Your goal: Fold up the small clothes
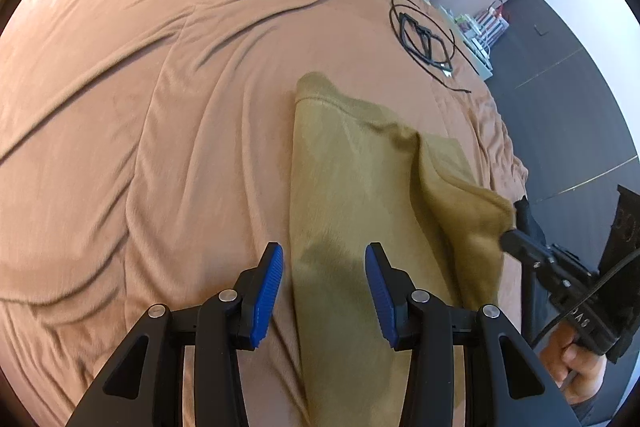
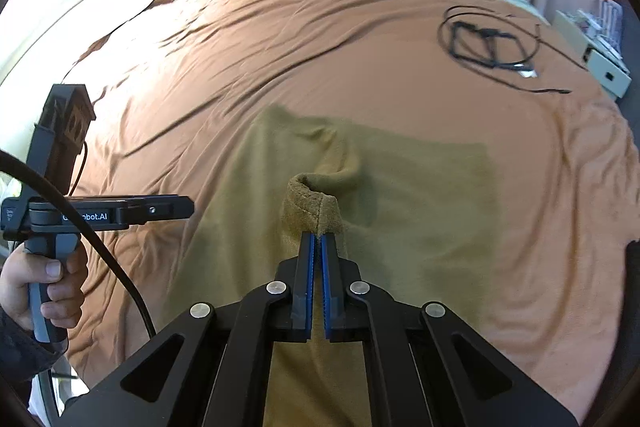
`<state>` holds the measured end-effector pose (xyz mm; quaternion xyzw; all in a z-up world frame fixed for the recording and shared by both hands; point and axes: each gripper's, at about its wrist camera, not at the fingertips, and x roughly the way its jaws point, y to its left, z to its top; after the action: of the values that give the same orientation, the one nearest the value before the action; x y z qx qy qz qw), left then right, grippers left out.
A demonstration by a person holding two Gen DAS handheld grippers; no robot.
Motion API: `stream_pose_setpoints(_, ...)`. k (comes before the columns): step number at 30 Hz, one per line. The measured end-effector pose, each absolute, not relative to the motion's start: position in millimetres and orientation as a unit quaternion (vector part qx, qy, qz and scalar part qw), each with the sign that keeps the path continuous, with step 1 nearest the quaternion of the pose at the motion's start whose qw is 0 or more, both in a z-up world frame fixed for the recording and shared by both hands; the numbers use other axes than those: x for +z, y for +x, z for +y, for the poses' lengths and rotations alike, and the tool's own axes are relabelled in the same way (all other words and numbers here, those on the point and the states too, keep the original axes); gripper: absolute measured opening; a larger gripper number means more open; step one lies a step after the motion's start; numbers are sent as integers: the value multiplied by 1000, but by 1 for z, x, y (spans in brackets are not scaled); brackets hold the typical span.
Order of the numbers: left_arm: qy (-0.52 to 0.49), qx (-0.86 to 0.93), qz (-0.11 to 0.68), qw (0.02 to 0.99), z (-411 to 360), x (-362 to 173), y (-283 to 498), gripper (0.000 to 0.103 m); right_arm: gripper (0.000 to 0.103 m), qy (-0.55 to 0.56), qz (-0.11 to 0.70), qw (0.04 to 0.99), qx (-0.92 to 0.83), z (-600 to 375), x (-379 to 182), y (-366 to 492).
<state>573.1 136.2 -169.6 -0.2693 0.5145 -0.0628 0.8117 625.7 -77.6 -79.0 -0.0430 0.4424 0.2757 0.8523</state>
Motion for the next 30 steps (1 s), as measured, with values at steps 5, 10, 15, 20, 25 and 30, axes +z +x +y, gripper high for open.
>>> stream_pose_setpoints(5,-255,-60,517,815,131,-169,586,45,0,-29,435,864,251,-101,-76,629)
stream_pose_setpoints(10,-239,-59,522,817,127,-172,598,45,0,-3,438,868,236,-122,-82,643)
stream_pose_setpoints(15,-224,-51,528,817,128,-178,607,45,0,21,444,870,215,-138,-97,658)
stream_pose_setpoints(20,-219,-38,531,818,134,-183,615,45,0,55,435,880,180,-159,-109,669)
stream_pose_setpoints(25,-218,-37,527,820,137,-185,621,45,0,114,429,875,191,-175,-110,666)
stream_pose_setpoints(30,-221,-37,526,820,137,-186,629,45,77,89,429,876,201,-159,-114,654)
